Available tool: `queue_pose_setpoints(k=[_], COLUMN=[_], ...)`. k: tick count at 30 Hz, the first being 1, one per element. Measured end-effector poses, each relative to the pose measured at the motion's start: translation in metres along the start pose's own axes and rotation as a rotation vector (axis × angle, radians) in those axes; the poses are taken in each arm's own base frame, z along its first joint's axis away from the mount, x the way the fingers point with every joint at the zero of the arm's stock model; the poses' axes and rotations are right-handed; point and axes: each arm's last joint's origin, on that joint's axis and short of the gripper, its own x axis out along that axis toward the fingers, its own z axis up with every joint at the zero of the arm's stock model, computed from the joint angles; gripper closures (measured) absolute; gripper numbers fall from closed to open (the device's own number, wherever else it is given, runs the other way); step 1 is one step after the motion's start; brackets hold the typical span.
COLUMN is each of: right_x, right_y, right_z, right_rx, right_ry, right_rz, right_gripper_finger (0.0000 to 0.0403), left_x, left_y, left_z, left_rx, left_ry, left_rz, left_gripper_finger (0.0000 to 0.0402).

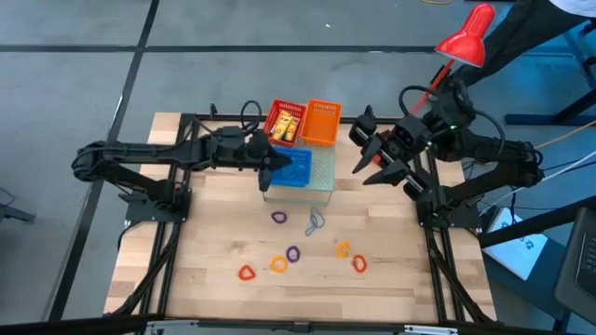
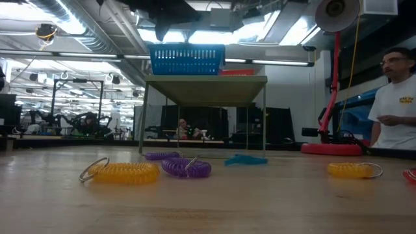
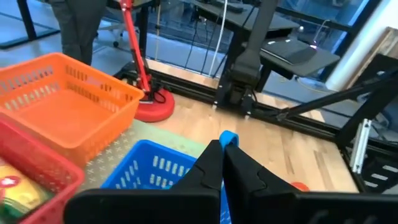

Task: Pick & Place Office Desk Supplies
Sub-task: Put the blue rubber band into the blue basket on the shelf

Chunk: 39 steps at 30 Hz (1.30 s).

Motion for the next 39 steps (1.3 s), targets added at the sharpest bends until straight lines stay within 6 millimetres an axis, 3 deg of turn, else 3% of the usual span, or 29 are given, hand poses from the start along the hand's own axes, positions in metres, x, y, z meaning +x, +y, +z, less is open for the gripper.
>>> queue_pose_setpoints(k=[9, 21, 26, 29, 32, 36, 39], right_x=[0.004, 0.004, 0.004, 0.004, 0.004, 0.004, 0.004], right_y=[-0.005, -0.004, -0.004, -0.004, -0.004, -0.004, -0.004], right_z=[-0.005, -0.004, -0.004, -0.004, -0.005, -0.004, -0.004], right_rx=[0.030, 0.031, 0.031, 0.031, 0.031, 0.031, 0.031], right_ry=[0.011, 0.009, 0.010, 0.011, 0.011, 0.011, 0.011], right_rz=[-0.006, -0.005, -0.002, -0.002, -0.002, -0.002, -0.002], right_gripper_finger=[0.0275, 0.0275, 0.0275, 0.0275, 0.0275, 0.0275, 0.0275], left_x=[0.001, 0.001, -0.002, -0.008, -0.019, -0.032, -0.032], left_y=[0.013, 0.013, 0.014, 0.011, 0.002, -0.026, -0.054], left_z=[-0.012, -0.012, -0.010, -0.001, 0.025, 0.057, 0.068], left_rx=[-0.001, 0.000, 0.003, 0.002, -0.014, 0.004, 0.042], left_ry=[0.137, 0.138, 0.119, 0.066, -0.023, -0.114, -0.071], left_rz=[0.020, 0.030, 0.063, 0.051, -0.027, -0.128, -0.166], left_gripper_finger=[0.0380, 0.0267, 0.0239, 0.0235, 0.0237, 0.0247, 0.0248])
